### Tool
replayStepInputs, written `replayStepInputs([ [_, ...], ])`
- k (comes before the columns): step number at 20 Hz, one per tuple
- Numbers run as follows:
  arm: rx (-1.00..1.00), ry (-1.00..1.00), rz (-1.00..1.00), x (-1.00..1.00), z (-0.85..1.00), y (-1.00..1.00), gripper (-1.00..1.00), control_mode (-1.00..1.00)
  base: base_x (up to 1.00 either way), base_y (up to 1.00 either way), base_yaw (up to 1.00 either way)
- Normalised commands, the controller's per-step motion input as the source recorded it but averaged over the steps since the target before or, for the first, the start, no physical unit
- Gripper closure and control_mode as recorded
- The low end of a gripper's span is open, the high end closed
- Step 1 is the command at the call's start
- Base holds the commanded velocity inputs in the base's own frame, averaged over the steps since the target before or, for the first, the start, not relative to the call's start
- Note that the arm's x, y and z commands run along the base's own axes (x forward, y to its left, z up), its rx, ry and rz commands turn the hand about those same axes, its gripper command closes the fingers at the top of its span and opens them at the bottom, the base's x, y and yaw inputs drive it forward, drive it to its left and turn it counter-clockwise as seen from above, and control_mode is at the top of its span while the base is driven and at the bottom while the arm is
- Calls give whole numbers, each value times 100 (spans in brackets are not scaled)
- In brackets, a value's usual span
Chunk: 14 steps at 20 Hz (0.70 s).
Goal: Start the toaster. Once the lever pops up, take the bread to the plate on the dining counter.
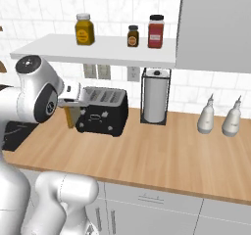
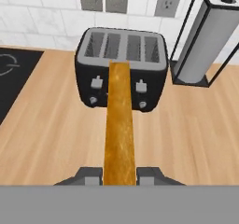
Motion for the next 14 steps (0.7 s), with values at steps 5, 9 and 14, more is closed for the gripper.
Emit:
replayStepInputs([
  [5,3,0,-1,-40,-18,-33,100,-100,0,0,0],
  [9,0,0,-1,-10,0,-5,100,-100,0,0,0],
  [14,0,0,-1,-12,0,-3,100,-100,0,0,0],
])
